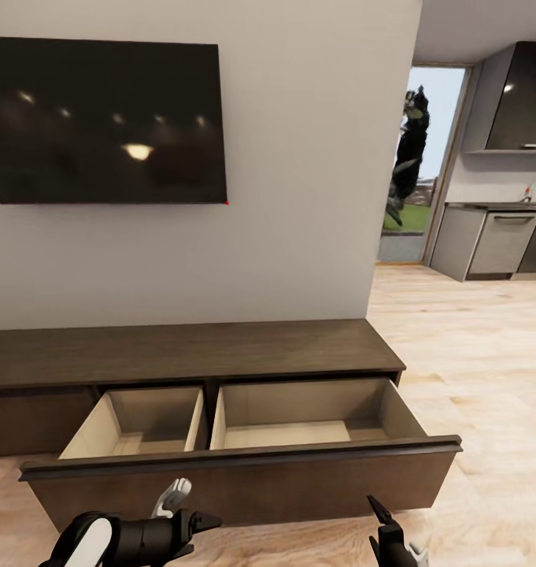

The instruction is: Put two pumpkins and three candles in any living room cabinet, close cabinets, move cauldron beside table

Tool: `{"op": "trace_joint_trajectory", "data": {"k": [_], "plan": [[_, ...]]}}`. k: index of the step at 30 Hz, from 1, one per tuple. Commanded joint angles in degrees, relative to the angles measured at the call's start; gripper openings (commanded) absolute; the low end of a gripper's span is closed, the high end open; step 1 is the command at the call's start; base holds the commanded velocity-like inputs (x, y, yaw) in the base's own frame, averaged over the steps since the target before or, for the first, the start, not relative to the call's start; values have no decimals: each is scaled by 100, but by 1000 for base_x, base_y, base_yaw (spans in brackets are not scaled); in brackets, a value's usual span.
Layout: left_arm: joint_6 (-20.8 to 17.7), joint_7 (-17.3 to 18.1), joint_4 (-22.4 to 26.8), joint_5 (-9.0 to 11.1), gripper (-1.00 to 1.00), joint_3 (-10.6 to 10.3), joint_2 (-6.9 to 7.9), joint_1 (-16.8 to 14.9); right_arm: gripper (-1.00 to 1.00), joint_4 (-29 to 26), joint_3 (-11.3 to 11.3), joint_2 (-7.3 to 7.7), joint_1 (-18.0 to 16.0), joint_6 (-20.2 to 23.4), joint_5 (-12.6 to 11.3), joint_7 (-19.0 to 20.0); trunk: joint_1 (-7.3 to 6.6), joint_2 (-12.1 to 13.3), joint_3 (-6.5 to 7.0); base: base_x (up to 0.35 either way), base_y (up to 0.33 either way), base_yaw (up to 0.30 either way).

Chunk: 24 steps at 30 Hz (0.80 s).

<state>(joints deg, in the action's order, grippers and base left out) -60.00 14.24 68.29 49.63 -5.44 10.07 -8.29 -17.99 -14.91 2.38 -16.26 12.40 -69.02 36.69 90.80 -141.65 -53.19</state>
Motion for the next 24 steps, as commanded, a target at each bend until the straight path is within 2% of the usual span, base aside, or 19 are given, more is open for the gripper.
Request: {"op": "trace_joint_trajectory", "data": {"k": [1, 18, 20, 24], "plan": [[0, 0, 0, -3, 100, 0, -2, 0, 100, -1, 2, 0, 0, -4, 4, -1, -23, 42, 18, 0, 0, 0], [0, 0, 0, -5, 100, -8, -4, -2, 100, 37, 1, 8, 0, -111, 26, -92, -396, 723, 324, 0, 0, 0], [0, 0, 0, -6, 100, -9, -1, -3, 100, 39, -1, 11, 0, -108, 38, -220, -440, 804, 360, 0, 0, 0], [0, 0, 0, -6, 100, -2, 0, -3, 100, 36, 5, 171, 0, -61, 45, -1062, -528, 964, 431, 0, 0, 0]]}}
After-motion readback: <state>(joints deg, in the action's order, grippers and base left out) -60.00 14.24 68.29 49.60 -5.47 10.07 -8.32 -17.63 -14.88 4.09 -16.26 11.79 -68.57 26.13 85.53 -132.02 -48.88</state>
